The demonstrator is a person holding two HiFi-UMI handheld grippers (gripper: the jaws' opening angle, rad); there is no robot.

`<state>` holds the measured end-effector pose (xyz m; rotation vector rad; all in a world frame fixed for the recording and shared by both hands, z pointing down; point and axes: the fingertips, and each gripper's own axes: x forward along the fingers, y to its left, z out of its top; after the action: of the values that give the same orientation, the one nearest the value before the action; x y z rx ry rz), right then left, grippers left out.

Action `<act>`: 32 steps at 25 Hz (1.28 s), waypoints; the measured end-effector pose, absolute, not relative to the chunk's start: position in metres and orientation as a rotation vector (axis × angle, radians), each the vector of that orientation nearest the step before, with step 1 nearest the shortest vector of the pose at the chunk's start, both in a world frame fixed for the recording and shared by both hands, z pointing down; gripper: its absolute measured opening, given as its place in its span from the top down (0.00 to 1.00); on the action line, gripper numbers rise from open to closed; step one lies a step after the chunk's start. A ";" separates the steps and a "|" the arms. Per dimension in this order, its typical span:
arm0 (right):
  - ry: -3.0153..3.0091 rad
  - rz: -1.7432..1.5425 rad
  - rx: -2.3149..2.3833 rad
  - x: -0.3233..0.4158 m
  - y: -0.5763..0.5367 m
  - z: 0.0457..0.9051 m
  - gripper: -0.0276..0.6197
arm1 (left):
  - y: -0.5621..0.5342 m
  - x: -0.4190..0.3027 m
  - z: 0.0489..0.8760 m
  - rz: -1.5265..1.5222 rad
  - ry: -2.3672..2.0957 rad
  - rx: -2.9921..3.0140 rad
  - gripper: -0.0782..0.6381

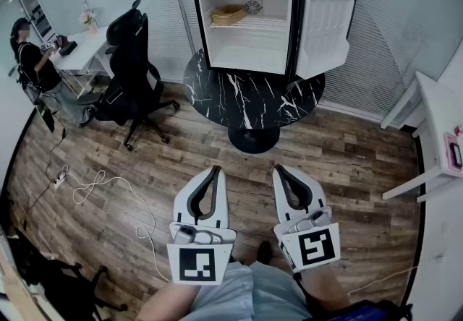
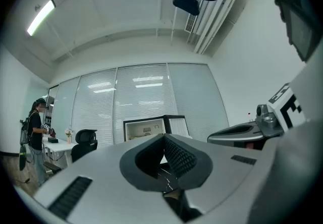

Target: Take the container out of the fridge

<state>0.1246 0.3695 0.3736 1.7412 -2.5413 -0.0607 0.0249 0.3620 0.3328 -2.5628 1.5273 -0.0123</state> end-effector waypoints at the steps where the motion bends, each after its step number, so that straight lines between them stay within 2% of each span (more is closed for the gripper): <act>1: -2.544 -0.066 1.741 0.127 0.368 0.373 0.94 | 0.362 0.028 0.333 -0.012 1.529 -2.568 0.87; 18: -2.609 -0.014 1.695 0.191 0.347 0.388 0.94 | 0.357 0.085 0.362 -0.073 1.602 -2.589 0.87; 32: -2.620 0.015 1.593 0.170 0.259 0.411 0.91 | 0.272 0.051 0.388 -0.074 1.746 -2.575 0.87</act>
<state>0.1700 0.2589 0.4115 1.5935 -2.6199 0.0154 0.0511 0.2724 0.3879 -2.5751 1.7463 -0.0745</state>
